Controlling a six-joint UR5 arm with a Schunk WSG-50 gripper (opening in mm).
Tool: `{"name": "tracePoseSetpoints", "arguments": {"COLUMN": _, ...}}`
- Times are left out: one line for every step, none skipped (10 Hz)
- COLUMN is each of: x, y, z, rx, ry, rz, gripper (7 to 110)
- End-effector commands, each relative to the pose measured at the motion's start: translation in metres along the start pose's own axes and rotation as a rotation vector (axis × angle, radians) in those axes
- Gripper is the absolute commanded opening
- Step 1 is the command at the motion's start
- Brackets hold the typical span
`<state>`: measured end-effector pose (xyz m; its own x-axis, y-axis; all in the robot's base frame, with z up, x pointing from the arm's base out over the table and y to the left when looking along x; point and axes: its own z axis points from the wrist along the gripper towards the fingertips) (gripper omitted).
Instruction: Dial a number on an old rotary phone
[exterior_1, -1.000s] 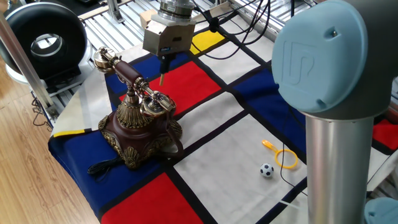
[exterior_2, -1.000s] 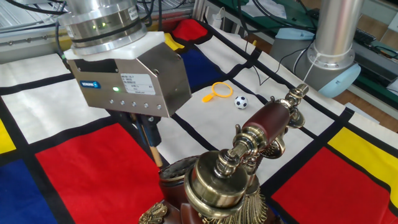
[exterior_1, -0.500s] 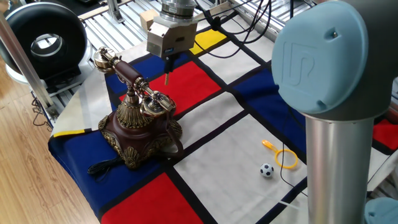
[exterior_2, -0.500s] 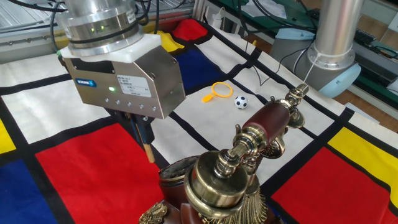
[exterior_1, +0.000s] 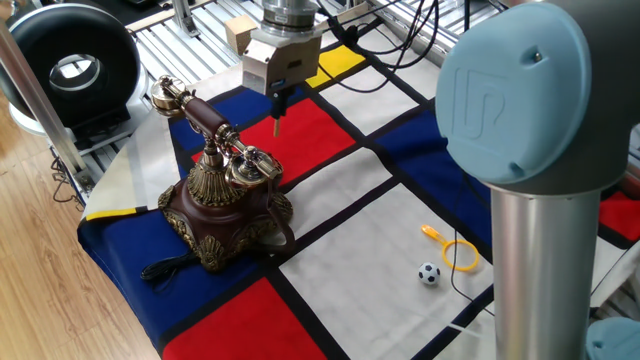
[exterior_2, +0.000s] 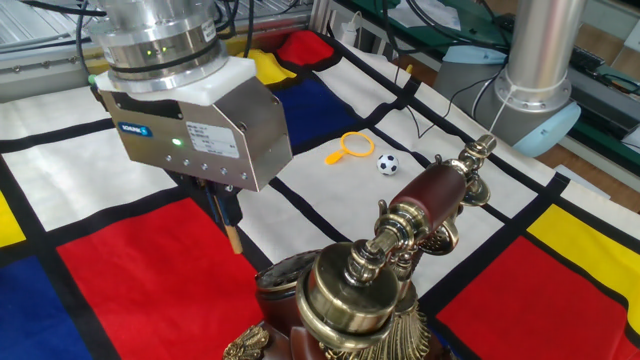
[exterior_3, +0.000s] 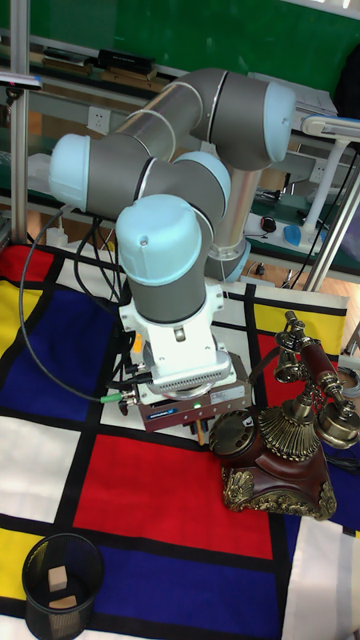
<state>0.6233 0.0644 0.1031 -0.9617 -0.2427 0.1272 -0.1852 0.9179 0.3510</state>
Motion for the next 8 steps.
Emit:
{"name": "tracePoseSetpoints", "arguments": {"x": -0.006, "y": 0.023, "z": -0.006, "rx": -0.055, "ry": -0.015, "rz": 0.022, "gripper": 7}}
{"name": "tracePoseSetpoints", "arguments": {"x": -0.009, "y": 0.039, "z": -0.008, "rx": -0.11, "ry": -0.027, "rz": 0.032, "gripper": 7}}
{"name": "tracePoseSetpoints", "arguments": {"x": -0.01, "y": 0.05, "z": -0.009, "rx": -0.151, "ry": -0.033, "rz": 0.036, "gripper": 7}}
{"name": "tracePoseSetpoints", "arguments": {"x": -0.006, "y": 0.06, "z": -0.011, "rx": -0.194, "ry": -0.022, "rz": 0.03, "gripper": 7}}
{"name": "tracePoseSetpoints", "arguments": {"x": 0.001, "y": 0.076, "z": -0.015, "rx": -0.261, "ry": 0.007, "rz": 0.021, "gripper": 7}}
{"name": "tracePoseSetpoints", "arguments": {"x": 0.005, "y": 0.087, "z": -0.018, "rx": -0.304, "ry": 0.021, "rz": 0.024, "gripper": 7}}
{"name": "tracePoseSetpoints", "arguments": {"x": 0.006, "y": 0.087, "z": -0.018, "rx": -0.307, "ry": 0.027, "rz": 0.023, "gripper": 7}}
{"name": "tracePoseSetpoints", "arguments": {"x": 0.007, "y": 0.092, "z": -0.02, "rx": -0.324, "ry": 0.029, "rz": 0.024, "gripper": 7}}
